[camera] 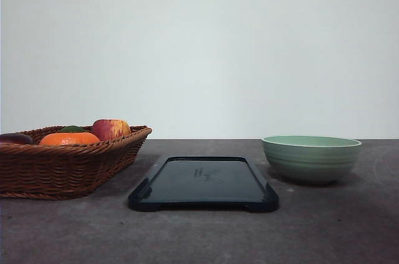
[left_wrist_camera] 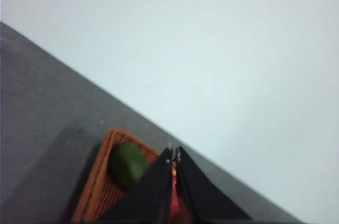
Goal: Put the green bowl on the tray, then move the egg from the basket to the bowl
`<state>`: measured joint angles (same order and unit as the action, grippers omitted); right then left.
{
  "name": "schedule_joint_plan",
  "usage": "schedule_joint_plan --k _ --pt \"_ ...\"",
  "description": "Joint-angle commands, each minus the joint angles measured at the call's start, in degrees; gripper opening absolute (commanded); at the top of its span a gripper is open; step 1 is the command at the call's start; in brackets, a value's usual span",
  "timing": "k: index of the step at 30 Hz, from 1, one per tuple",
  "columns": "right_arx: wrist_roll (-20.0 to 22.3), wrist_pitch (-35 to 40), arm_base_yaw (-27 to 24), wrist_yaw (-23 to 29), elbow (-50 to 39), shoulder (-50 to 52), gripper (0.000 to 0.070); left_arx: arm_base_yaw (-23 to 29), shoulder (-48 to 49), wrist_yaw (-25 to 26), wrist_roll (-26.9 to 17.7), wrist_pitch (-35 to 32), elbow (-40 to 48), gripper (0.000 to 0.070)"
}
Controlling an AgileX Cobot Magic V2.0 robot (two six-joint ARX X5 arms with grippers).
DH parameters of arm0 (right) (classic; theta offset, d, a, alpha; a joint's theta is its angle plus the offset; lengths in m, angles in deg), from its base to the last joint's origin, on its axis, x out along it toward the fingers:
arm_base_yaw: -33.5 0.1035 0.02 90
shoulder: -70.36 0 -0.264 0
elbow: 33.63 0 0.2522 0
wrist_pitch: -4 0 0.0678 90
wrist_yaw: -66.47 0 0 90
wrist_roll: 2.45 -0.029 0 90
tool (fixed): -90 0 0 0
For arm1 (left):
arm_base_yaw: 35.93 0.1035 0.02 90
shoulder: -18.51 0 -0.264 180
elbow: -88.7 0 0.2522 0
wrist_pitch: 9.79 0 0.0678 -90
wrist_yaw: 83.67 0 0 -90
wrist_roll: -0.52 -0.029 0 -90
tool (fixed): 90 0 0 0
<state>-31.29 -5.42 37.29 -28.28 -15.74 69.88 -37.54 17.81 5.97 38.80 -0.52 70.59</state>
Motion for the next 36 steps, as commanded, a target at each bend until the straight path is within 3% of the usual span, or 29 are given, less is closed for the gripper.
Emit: schedule_joint_plan --k 1,9,14,23,28,32,34,36 --pt "-0.67 -1.1 0.09 -0.22 2.71 -0.73 0.0006 0.09 -0.95 0.02 -1.66 2.95 -3.68 0.0" --pt "4.94 -10.82 0.09 -3.95 14.16 -10.07 0.0006 0.09 -10.54 3.45 -8.49 17.57 -17.98 0.0" --pt "11.79 -17.02 0.11 -7.63 21.32 -18.89 0.0006 0.09 -18.88 6.88 -15.04 26.21 -26.57 0.0" --pt "20.97 -28.79 0.2 -10.37 31.05 -31.82 0.0006 0.04 -33.73 8.2 -26.91 40.69 -38.85 0.0" --pt "24.98 -33.45 0.2 -11.15 33.59 -38.13 0.0007 -0.03 -40.47 13.04 -33.13 45.02 -42.59 0.0" --pt "26.44 -33.98 0.2 -12.35 33.85 -41.23 0.0007 -0.34 -42.87 14.6 -33.96 45.08 -43.1 0.0" --pt "26.73 -33.9 0.2 -12.35 33.85 -41.93 0.0008 -0.33 -43.24 14.58 -33.98 45.07 -43.1 0.0035" --pt "26.88 -33.95 0.2 -12.31 33.85 -42.15 0.0062 -0.33 -43.27 14.59 -34.03 44.95 -43.1 0.0158"
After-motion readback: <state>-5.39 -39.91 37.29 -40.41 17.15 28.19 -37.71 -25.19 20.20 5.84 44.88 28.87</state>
